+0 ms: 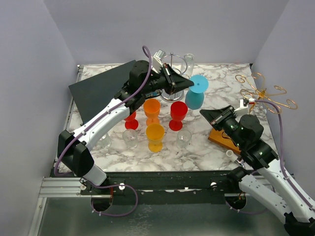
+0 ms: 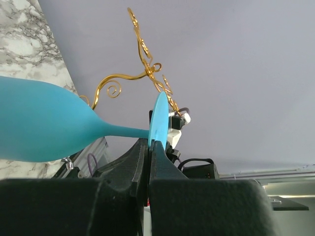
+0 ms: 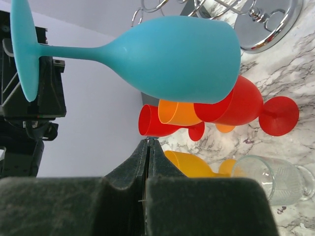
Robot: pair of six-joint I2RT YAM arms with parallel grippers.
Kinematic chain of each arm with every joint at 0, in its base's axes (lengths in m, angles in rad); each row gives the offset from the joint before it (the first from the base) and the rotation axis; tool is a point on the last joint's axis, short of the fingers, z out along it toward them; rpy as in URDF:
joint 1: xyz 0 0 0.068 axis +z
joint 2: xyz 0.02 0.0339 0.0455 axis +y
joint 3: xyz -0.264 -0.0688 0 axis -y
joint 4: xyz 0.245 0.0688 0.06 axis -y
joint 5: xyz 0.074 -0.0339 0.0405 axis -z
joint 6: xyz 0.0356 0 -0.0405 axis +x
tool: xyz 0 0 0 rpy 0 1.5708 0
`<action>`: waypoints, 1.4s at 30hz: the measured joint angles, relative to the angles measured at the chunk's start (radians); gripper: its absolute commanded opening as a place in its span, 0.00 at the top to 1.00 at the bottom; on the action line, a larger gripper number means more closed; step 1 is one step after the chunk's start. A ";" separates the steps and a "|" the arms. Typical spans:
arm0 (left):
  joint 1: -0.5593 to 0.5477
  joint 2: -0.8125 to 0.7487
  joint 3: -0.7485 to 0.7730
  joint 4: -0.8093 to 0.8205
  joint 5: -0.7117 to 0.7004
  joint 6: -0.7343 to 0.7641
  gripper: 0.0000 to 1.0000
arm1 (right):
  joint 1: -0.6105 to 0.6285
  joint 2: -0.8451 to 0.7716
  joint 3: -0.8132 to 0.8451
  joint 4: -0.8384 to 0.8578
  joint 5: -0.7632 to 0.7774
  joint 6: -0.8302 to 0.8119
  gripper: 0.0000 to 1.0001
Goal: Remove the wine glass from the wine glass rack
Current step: Place the wine glass at the center of the board.
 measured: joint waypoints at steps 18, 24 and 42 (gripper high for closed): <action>0.000 0.000 0.000 -0.006 -0.002 0.000 1.00 | 0.000 -0.007 -0.040 0.225 -0.068 0.208 1.00; 0.000 0.000 0.000 -0.010 -0.003 0.000 1.00 | 0.000 0.013 -0.064 0.347 -0.098 0.270 1.00; 0.000 0.000 0.000 -0.009 -0.003 0.000 1.00 | 0.002 0.057 -0.205 0.720 -0.147 0.431 1.00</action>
